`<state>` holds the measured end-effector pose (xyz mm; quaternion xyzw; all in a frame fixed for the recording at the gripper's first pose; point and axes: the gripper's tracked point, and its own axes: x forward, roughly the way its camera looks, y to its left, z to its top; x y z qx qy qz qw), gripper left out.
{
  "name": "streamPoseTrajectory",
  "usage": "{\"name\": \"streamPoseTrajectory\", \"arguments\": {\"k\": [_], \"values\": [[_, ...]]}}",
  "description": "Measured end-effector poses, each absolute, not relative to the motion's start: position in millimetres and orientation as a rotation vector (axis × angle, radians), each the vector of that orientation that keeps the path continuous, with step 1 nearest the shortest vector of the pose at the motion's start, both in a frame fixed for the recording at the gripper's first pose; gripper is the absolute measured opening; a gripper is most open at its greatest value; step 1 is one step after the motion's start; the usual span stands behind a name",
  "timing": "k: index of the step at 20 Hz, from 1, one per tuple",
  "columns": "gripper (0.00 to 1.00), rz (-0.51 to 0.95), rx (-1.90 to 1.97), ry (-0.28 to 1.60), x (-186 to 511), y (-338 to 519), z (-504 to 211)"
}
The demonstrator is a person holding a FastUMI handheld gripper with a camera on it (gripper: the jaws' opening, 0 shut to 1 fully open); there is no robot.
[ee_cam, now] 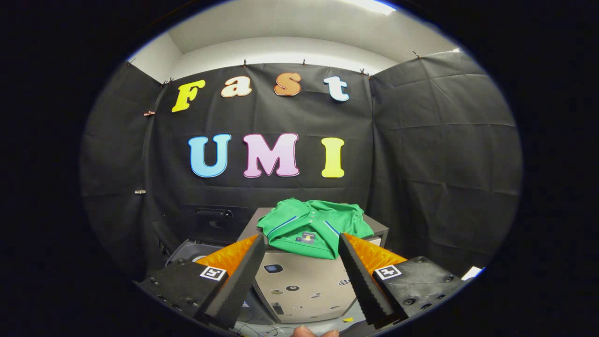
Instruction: Put the clothes into the washing machine and then close the washing machine lid.
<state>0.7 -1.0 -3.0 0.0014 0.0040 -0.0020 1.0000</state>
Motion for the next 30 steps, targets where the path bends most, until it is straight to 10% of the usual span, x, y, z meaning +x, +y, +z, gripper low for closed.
{"name": "streamPoseTrajectory", "arguments": {"k": [30], "values": [[0.99,0.114,-0.018,0.291,188.6,-1.5,-13.3]]}}
